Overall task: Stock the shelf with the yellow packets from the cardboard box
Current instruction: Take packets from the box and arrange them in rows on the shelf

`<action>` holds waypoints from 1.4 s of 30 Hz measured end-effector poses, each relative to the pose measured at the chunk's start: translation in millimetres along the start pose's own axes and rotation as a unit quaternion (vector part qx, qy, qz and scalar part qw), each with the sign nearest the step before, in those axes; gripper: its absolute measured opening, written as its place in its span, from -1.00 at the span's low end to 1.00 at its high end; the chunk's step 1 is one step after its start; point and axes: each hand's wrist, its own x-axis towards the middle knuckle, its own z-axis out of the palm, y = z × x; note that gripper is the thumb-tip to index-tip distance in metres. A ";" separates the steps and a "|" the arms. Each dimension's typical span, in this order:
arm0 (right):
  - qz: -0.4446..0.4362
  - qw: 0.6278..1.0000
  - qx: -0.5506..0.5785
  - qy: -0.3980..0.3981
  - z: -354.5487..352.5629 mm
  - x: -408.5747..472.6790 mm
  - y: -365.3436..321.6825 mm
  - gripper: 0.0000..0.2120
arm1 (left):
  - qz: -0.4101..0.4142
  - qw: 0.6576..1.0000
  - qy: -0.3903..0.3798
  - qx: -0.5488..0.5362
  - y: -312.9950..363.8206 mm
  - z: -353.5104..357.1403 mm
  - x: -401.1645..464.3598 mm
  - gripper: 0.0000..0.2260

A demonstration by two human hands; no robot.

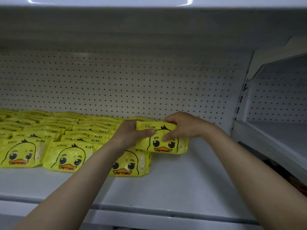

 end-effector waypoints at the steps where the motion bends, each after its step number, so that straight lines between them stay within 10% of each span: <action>1: 0.007 1.000 -0.021 0.018 -2.3 -0.7 3.9 -0.77 | 0.016 0.999 0.027 0.018 -2.3 3.6 3.2 -0.80; 8: 0.105 0.986 -0.100 0.085 -18.3 4.7 61.1 -0.75 | 0.049 0.838 -0.003 0.543 -42.0 26.7 13.4 -0.37; 15: 0.149 0.975 -0.159 0.055 2.8 31.7 94.8 -0.71 | 0.037 0.808 -0.014 0.588 -63.5 28.7 12.3 -0.08; 42: 0.150 0.930 -0.288 0.171 38.1 78.1 89.2 -0.46 | 0.088 0.791 0.051 0.603 -79.8 30.7 14.4 -0.19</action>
